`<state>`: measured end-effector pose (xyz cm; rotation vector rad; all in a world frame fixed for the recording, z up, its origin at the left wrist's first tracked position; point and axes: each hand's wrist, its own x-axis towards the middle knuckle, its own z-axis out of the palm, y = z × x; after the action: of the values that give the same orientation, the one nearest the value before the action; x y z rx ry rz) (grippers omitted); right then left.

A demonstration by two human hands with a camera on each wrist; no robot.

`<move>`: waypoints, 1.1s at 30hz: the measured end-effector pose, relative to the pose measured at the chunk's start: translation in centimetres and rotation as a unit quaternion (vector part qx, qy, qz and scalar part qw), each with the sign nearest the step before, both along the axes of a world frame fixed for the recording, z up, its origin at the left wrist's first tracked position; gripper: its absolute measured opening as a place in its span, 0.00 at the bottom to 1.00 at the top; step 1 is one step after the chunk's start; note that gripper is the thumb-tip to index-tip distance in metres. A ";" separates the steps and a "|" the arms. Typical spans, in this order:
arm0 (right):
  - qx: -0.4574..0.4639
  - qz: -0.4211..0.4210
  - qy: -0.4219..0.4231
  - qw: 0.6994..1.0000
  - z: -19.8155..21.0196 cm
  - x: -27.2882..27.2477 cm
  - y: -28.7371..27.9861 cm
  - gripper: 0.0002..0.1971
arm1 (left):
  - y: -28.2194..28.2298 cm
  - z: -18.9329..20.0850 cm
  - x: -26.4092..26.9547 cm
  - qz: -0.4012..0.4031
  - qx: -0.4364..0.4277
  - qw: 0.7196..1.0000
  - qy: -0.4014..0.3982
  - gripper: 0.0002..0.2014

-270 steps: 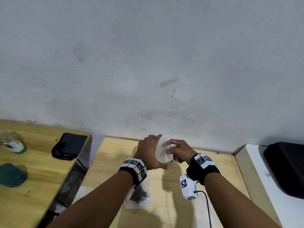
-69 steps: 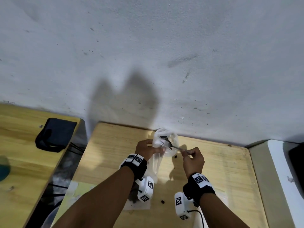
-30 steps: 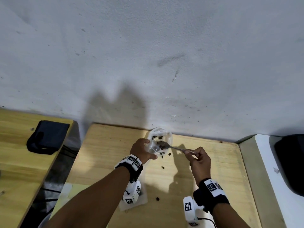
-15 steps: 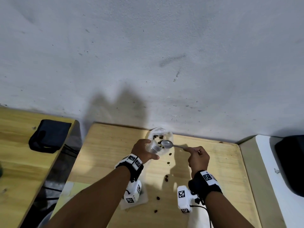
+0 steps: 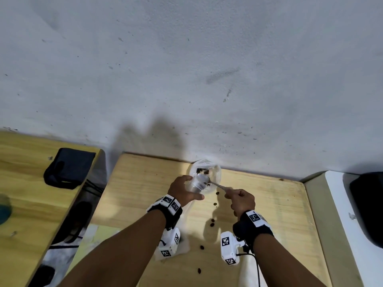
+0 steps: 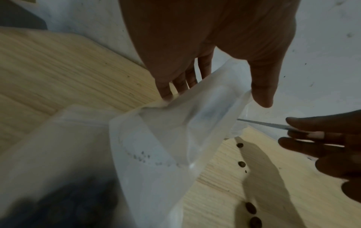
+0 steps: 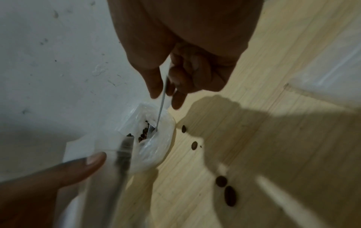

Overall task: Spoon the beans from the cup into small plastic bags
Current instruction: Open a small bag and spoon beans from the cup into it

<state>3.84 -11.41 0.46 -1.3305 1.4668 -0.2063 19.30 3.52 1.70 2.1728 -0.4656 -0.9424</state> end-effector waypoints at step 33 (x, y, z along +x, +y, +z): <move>-0.285 0.191 -0.236 0.909 17.1 4.7 -1.3 0.18 | -2.6 13.3 1.6 0.152 -0.342 0.926 -0.048 0.05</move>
<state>8.58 -12.69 17.60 -1.8471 0.7306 -0.6861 20.87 0.88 15.04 1.5859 -0.4097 -0.4096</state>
